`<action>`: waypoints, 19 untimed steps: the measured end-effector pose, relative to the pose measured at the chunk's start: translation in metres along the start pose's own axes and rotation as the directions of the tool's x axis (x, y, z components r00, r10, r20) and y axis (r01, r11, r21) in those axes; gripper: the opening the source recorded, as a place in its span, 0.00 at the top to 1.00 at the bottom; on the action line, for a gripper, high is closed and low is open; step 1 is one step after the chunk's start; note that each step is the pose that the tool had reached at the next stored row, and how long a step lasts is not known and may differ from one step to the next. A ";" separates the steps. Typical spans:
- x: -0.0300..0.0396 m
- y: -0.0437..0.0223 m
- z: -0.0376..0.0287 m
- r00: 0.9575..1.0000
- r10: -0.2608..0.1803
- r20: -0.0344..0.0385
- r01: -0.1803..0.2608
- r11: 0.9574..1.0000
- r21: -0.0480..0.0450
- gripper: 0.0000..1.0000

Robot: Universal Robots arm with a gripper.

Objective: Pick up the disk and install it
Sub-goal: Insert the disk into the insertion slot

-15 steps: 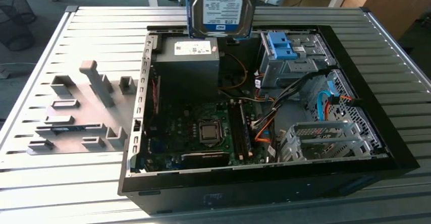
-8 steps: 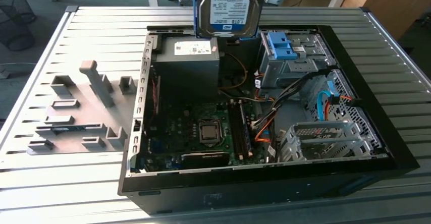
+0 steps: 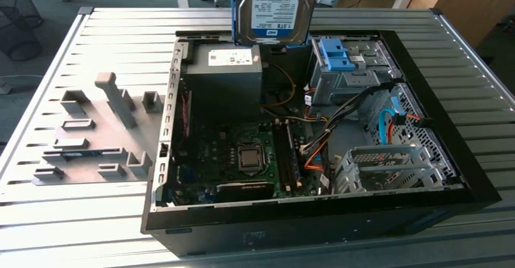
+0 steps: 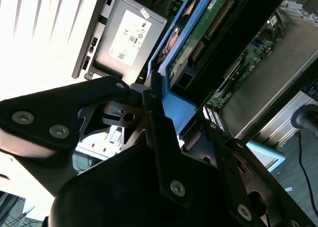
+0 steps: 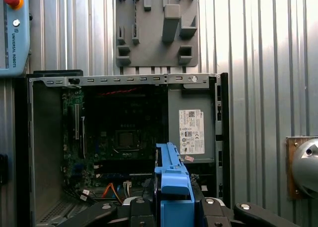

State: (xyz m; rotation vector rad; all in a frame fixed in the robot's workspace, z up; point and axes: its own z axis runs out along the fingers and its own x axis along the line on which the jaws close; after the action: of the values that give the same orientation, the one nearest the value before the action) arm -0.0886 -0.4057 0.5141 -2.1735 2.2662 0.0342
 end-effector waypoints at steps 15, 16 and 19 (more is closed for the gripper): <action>0.0218 -0.0002 0.0004 1.000 0.000 0.000 0.000 1.000 0.001 0.63; 0.0248 -0.0002 0.0005 1.000 0.000 0.000 0.000 1.000 0.002 0.63; 0.0331 -0.0004 0.0011 1.000 0.000 0.000 0.000 1.000 0.004 0.63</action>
State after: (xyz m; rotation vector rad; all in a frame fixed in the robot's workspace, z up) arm -0.0896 -0.4387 0.5125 -2.1716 2.2642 0.0302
